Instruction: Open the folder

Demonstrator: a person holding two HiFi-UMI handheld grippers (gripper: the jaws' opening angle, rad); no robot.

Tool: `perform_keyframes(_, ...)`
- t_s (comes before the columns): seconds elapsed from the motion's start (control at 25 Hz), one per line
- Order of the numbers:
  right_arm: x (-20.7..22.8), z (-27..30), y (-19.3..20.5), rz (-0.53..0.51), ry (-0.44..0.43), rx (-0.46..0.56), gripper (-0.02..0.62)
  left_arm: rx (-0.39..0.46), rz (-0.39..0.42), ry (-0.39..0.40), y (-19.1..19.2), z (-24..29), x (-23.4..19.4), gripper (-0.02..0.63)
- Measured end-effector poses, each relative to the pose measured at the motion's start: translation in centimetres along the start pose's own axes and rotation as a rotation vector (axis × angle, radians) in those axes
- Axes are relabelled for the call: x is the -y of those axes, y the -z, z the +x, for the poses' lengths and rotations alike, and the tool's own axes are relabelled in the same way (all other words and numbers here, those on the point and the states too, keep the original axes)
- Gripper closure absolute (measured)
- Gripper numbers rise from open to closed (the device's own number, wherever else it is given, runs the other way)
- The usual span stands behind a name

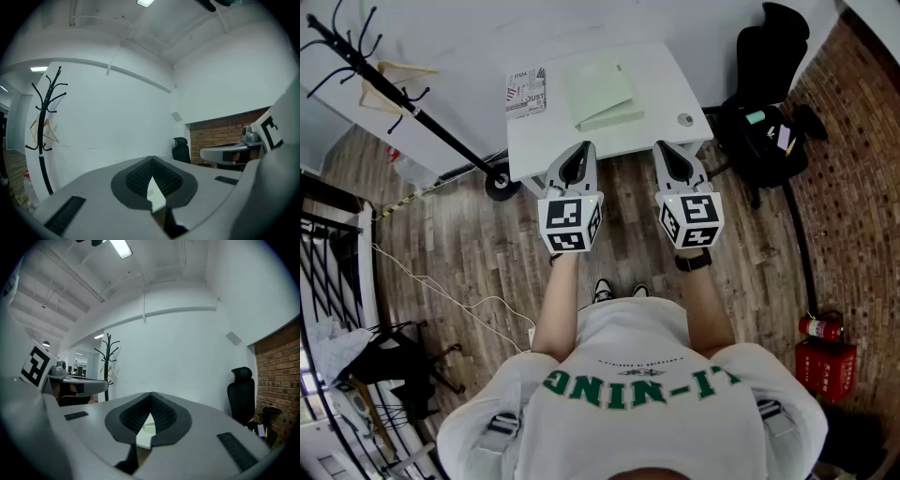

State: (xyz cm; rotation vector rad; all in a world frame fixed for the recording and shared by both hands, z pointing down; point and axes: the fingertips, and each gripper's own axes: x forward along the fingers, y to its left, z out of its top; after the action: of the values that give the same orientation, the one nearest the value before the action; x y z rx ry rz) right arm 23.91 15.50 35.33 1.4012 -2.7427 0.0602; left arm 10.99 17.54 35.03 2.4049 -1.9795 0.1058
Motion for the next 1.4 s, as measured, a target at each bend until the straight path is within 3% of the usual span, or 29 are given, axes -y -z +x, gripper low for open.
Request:
perform_keyframes(0.36, 3.4, -2.4, 0.7, 0.017, -0.005, -0.008, 0.578, -0.004, 0.004, -0.009, -0.3, 0.1, 3.6, 0.591)
perform_keyframes(0.56, 3.1, -2.5, 1.7, 0.11, -0.107, -0.01, 0.579, -0.008, 0.02, -0.04, 0.0, -0.4, 4.4, 0.591)
perform_keyframes(0.84, 3.9, -1.6, 3.8, 0.196, -0.127, -0.012, 0.58, -0.04, -0.003, -0.052, 1.8, 0.9, 4.4, 0.591)
perform_keyframes(1.12, 4.2, 3.2, 4.6, 0.162, -0.117, -0.022, 0.58, -0.016, -0.052, -0.048, 2.6, 4.5, 0.9, 0.592)
perform_keyframes(1.4, 5.3, 11.9, 2.2, 0.07, -0.083, -0.007, 0.578, 0.005, -0.06, -0.033, 1.6, 11.3, -4.2, 0.592)
